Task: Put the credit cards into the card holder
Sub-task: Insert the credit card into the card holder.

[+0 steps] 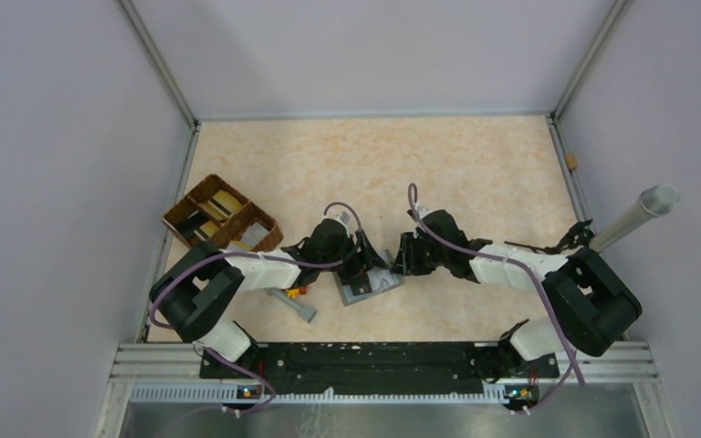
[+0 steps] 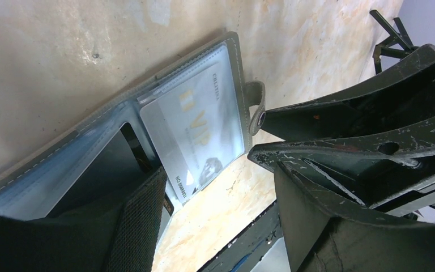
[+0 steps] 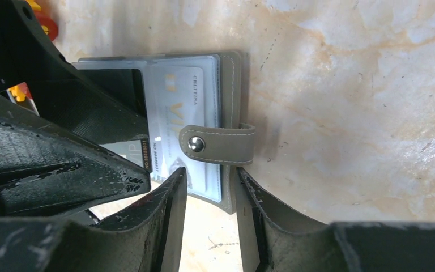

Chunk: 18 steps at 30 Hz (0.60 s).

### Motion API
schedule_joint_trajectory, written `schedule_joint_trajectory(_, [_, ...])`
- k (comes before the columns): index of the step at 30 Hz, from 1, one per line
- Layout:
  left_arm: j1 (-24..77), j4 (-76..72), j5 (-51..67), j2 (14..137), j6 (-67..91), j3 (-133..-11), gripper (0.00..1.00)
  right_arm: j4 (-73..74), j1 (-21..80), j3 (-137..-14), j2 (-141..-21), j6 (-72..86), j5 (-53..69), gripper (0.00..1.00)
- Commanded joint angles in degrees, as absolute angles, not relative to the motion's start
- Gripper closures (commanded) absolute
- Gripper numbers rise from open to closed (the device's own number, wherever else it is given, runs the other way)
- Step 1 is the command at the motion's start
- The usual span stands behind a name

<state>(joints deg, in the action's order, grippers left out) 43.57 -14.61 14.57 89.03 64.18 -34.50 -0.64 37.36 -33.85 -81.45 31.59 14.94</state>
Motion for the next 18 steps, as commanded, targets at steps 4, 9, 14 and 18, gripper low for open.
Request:
schedule_joint_trajectory(4, [44.4, -17.2, 13.1, 90.6, 65.1, -34.7, 0.29, -2.4, 37.4, -33.1, -80.2, 33.8, 13.8, 0.58])
schedule_joint_trajectory(9, [44.8, -17.9, 12.3, 91.2, 65.4, -35.1, 0.29, -1.3, 37.4, -32.3, -79.8, 34.1, 12.2, 0.55])
schedule_joint_trajectory(14, [45.1, -19.4, 12.7, 92.5, 66.2, -35.5, 0.29, -2.0, 37.4, -31.4, -79.8, 34.4, 12.8, 0.55])
schedule_joint_trajectory(18, [45.7, -19.8, 12.1, 92.5, 66.3, -36.3, 0.29, -3.2, 37.4, -30.8, -80.2, 35.0, 13.7, 0.55])
